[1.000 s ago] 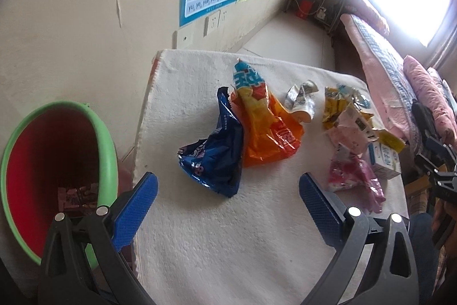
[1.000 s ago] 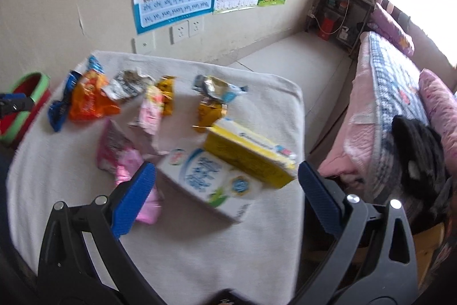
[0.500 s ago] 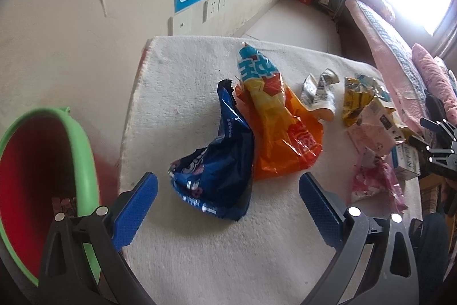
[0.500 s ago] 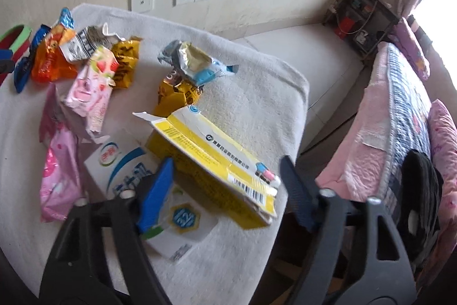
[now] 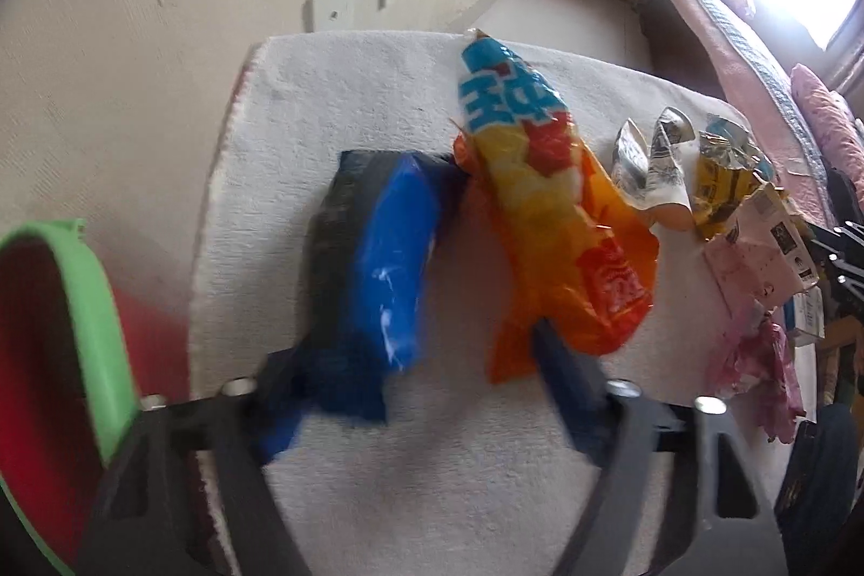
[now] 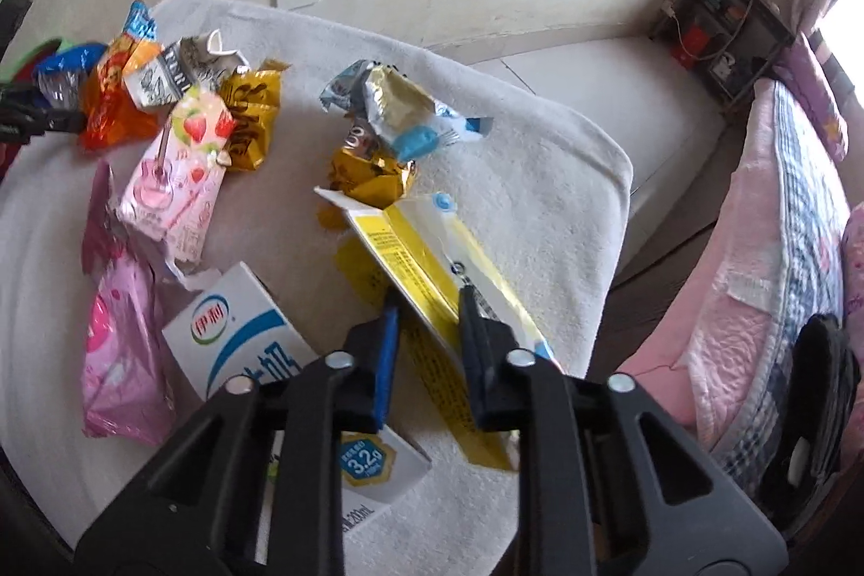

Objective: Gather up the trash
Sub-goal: 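Grasp the blue wrapper with the left tool while the right tool grasps the yellow box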

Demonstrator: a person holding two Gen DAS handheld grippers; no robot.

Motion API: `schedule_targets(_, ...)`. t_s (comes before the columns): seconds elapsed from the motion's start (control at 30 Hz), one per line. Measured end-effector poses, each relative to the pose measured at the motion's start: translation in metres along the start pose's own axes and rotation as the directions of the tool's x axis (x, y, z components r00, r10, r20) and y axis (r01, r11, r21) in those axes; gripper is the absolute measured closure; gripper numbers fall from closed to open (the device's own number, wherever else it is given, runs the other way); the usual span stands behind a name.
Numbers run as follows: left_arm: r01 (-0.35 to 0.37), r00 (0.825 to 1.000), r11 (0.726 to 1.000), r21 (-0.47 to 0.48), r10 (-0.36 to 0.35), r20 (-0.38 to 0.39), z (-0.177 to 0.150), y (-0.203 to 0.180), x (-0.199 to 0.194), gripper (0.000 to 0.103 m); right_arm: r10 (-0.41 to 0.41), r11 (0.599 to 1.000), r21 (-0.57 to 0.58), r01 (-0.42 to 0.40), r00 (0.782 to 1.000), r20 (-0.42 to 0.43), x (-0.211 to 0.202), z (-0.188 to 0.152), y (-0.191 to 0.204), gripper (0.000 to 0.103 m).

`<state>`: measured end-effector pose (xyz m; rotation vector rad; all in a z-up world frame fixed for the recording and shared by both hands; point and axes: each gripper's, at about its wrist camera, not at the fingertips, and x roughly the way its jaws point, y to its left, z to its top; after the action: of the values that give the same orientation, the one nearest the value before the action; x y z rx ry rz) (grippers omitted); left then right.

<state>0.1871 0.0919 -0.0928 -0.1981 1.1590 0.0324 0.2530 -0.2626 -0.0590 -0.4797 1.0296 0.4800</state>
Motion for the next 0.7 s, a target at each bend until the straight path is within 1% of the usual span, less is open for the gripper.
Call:
schedule_targets(0.07,0.023,1.000,1.000,-0.020,-0.023,0.000,-0.002,0.002,-0.004,0.071,-0.004,1.000,0.011,0.004,1.000,0.007,-0.003,0.000,-0.001,0.088)
schedule_targets(0.13,0.030,1.000,0.999,-0.022,-0.030,0.003,-0.004,0.002,-0.007,0.081,-0.004,1.000,0.014,0.004,1.000,0.010,-0.006,-0.001,-0.001,0.089)
schedule_targets(0.23,0.043,0.999,0.999,-0.034,-0.042,0.012,-0.005,0.003,-0.013,0.082,-0.009,1.000,0.025,0.008,1.000,0.016,-0.009,-0.003,-0.002,0.089)
schedule_targets(0.27,0.053,0.999,0.998,-0.042,-0.052,0.016,-0.006,0.004,-0.015,0.087,-0.008,0.999,0.035,0.007,1.000,0.020,-0.011,-0.004,-0.003,0.089)
schedule_targets(0.3,0.056,0.998,0.997,-0.047,-0.055,0.019,-0.007,0.004,-0.018,0.090,-0.005,0.999,0.043,0.004,1.000,0.022,-0.012,-0.004,-0.005,0.089)
schedule_targets(0.43,0.070,0.997,0.997,-0.045,-0.068,0.044,-0.011,0.003,-0.031,0.093,0.001,0.998,0.069,-0.003,0.999,0.036,-0.018,-0.006,-0.008,0.091)
schedule_targets(0.53,0.069,0.996,0.997,-0.040,-0.067,0.063,-0.012,0.001,-0.040,0.094,0.002,0.997,0.071,-0.005,0.999,0.044,-0.021,-0.006,-0.007,0.091)
schedule_targets(0.7,0.058,0.994,0.998,-0.009,-0.057,0.091,-0.017,-0.008,-0.059,0.094,-0.007,0.996,0.093,-0.002,0.996,0.089,-0.038,-0.003,-0.009,0.094)
